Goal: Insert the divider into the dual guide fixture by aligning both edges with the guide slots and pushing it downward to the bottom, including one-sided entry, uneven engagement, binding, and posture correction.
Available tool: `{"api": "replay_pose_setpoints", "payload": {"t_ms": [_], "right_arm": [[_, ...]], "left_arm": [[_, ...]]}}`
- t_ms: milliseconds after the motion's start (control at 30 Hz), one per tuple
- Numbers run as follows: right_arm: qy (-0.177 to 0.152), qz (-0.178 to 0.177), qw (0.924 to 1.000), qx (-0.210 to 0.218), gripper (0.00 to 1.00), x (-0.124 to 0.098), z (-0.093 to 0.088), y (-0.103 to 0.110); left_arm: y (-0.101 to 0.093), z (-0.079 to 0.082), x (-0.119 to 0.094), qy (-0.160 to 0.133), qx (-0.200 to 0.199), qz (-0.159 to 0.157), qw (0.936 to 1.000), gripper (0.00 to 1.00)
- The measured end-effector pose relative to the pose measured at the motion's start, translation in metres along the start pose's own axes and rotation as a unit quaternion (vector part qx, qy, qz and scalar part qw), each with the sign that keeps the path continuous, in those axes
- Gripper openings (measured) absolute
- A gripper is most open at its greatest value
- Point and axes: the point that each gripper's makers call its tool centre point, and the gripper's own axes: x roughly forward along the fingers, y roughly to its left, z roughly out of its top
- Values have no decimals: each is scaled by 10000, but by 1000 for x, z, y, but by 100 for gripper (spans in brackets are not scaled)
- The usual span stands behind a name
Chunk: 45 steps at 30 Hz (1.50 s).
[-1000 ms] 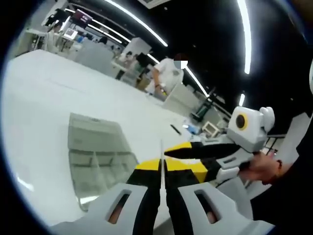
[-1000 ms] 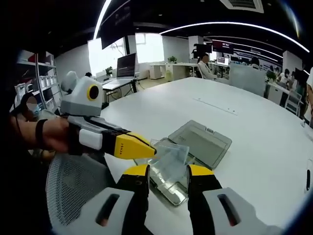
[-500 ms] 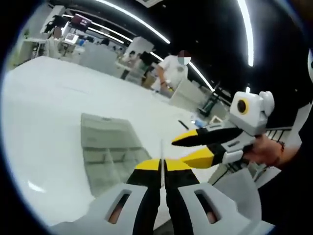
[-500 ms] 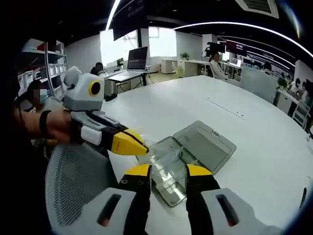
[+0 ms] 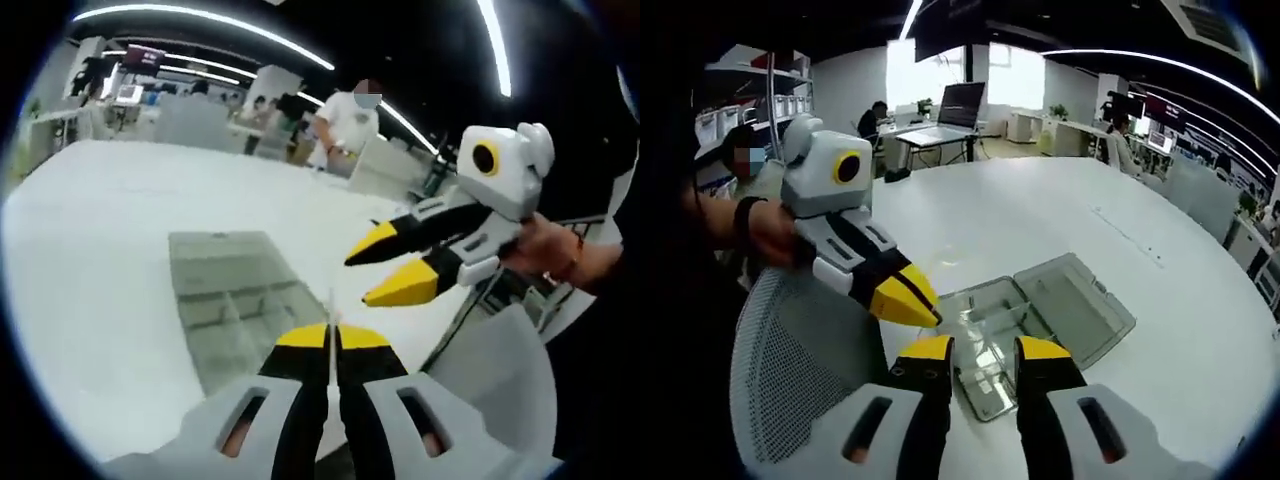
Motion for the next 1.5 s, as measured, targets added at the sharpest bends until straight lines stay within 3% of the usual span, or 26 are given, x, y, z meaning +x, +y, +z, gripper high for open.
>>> {"api": "replay_pose_setpoints", "payload": {"t_ms": [300, 467, 800, 967, 1367, 1500], "right_arm": [[197, 459, 9983, -296, 19, 1, -6, 15], [290, 654, 9965, -430, 17, 2, -9, 20], [656, 1008, 9900, -736, 11, 5, -25, 34], [723, 1147, 9885, -670, 7, 4, -31, 39], [579, 1460, 9840, -835, 0, -5, -28, 42], [662, 1675, 9778, -1071, 0, -7, -30, 49]], "left_arm": [[-10, -5, -1, 230, 489, -166, 9984, 0], [-14, -12, -3, 478, 945, -320, 9939, 0], [-29, -17, -3, 566, 1254, -572, 9888, 0], [-37, -21, 0, 697, 1515, -675, 9837, 0], [-38, -12, -4, 479, 1770, -883, 9791, 0], [-41, -13, -5, 531, 1901, -984, 9754, 0]]}}
